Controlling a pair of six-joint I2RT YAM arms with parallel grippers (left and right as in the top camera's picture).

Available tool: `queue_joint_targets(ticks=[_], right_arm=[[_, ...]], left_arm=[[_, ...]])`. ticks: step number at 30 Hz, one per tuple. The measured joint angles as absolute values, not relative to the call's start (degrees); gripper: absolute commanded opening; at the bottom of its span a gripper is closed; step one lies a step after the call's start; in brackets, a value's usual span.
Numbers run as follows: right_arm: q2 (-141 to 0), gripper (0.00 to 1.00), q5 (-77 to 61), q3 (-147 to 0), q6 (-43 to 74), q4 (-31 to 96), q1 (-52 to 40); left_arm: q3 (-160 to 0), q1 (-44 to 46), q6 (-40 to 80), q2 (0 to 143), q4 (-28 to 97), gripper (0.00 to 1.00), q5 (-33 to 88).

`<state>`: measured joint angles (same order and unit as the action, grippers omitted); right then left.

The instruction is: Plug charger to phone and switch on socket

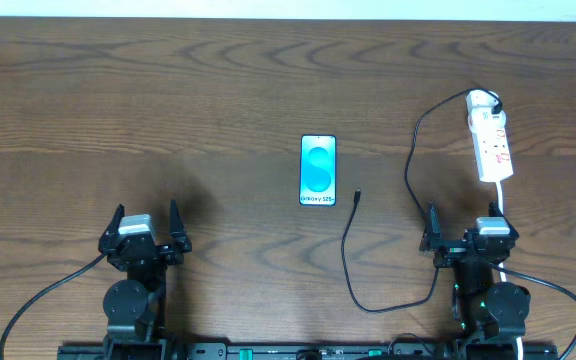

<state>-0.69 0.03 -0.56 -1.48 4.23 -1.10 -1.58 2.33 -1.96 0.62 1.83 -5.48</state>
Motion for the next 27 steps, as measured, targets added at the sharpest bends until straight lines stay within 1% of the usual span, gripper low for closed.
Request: queue_joint_targets(ticks=[21,24,27], right_arm=[[-0.69,0.99,0.03,-0.56,-1.48,4.23,-1.1],[-0.69,0.99,0.03,-0.56,-1.48,4.23,-1.08],[-0.69,0.99,0.03,-0.56,-1.48,4.23,-1.1]], left_arm=[[-1.58,2.33,-1.8,0.62,1.69,0.86,-5.28],[-1.58,2.33,-1.06,0.64,1.85,0.86,-1.96],[-1.39,2.33,-0.62,0.64,1.41,0.86,3.84]])
